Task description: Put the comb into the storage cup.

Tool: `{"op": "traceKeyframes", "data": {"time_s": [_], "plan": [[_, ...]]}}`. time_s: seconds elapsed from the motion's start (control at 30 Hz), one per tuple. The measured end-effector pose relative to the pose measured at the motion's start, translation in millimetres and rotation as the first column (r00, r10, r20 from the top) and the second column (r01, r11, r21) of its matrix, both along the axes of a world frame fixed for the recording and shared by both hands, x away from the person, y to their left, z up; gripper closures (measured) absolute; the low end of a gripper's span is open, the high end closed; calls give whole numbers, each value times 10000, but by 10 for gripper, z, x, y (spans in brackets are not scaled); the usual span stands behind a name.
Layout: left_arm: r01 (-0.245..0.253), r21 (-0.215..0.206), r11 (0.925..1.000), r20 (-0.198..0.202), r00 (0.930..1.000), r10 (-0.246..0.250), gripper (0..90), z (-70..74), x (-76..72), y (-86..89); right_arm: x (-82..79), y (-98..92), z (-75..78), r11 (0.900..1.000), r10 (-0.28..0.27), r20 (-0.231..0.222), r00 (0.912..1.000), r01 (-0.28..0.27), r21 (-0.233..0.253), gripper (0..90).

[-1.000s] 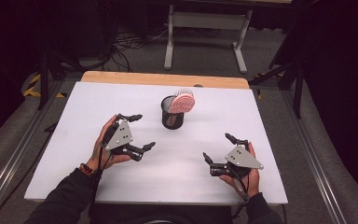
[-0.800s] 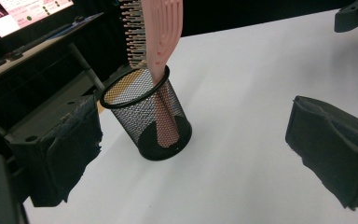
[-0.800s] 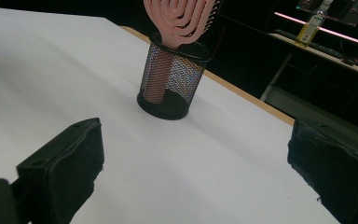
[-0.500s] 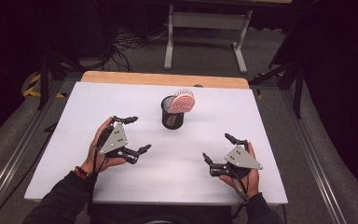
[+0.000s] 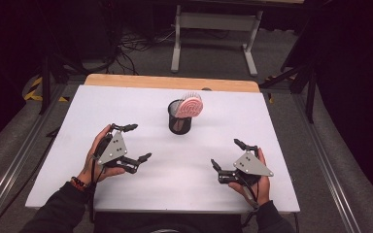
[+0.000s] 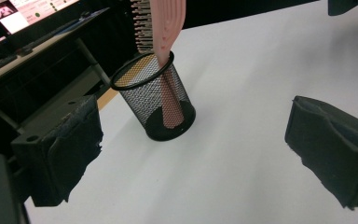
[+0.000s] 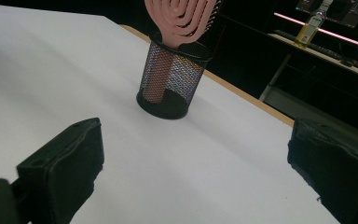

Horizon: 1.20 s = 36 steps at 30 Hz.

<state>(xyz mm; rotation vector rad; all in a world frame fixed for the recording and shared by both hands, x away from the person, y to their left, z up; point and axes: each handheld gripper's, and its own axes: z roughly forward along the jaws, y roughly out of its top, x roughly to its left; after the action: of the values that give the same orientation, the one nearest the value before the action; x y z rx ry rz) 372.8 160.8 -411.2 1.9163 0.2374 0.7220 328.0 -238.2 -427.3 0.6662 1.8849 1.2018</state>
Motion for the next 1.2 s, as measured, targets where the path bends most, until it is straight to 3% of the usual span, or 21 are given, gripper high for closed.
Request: {"op": "traceKeyframes", "data": {"time_s": [0.53, 0.93, 1.2], "plan": [[-267, 249, 9993, 142, 9996, 263, 62, -74, -97, 210, 5, 13, -9, 10000, 20, -49, 10000, -20, -68, 45], [-563, 458, 9974, -2, 9984, 563, 58, -161, -99, 323, 13, 26, -25, 9999, 51, -118, 9999, -53, -121, 45], [-741, 372, 9966, -117, 9971, 746, 59, -207, -119, 422, 16, 24, -28, 9999, 50, -123, 9999, -52, -124, 45]]}}
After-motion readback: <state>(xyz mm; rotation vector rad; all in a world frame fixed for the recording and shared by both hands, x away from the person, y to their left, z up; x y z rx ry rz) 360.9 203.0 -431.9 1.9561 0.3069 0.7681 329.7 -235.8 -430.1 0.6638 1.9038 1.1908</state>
